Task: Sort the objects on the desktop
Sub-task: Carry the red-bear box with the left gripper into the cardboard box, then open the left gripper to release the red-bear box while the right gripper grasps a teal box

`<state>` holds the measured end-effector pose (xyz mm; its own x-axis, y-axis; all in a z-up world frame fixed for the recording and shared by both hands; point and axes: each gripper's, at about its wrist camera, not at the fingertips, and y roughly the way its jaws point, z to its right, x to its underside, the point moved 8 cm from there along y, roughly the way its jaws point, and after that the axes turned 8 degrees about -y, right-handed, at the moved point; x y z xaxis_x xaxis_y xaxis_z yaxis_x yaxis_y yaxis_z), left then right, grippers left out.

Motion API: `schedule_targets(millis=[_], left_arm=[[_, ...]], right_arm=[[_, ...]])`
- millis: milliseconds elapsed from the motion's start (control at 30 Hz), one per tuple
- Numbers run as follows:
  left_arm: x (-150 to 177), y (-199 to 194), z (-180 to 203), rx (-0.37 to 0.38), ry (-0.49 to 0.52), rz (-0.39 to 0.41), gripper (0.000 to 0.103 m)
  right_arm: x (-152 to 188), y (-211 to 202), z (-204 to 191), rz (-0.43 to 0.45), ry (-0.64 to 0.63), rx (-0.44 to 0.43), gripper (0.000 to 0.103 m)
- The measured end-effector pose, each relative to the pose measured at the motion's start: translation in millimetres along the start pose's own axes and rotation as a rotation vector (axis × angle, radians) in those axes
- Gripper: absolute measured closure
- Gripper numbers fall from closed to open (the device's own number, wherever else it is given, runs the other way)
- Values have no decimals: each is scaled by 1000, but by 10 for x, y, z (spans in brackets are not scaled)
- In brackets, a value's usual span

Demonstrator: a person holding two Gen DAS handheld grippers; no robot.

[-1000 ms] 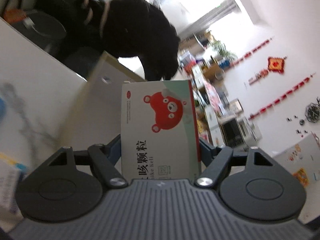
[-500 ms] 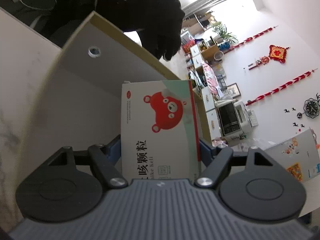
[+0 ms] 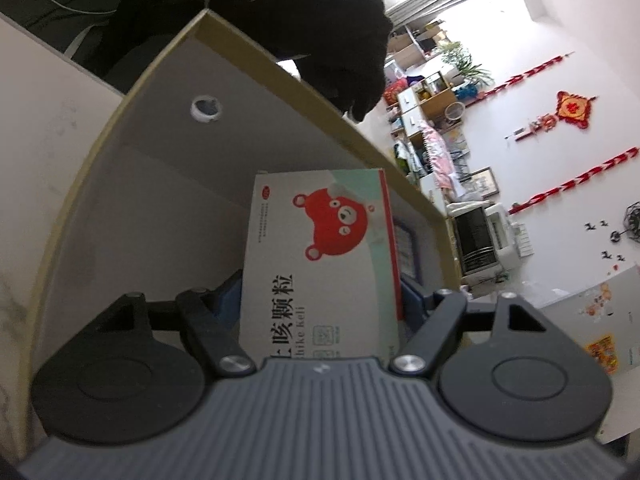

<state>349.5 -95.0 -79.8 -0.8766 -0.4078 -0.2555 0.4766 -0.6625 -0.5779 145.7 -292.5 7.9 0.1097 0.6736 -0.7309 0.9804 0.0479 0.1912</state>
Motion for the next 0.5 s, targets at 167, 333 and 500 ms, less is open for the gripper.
schedule_targets(millis=[167, 333, 500], left_arm=[[51, -24, -52, -47, 25, -3, 17], [72, -58, -81, -70, 11, -22, 7], [106, -104, -86, -92, 43, -13, 21]], right_arm=[[13, 10, -25, -2, -19, 0, 0], [16, 20, -33, -3, -27, 1, 0], [23, 28, -40, -6, -34, 0, 0]])
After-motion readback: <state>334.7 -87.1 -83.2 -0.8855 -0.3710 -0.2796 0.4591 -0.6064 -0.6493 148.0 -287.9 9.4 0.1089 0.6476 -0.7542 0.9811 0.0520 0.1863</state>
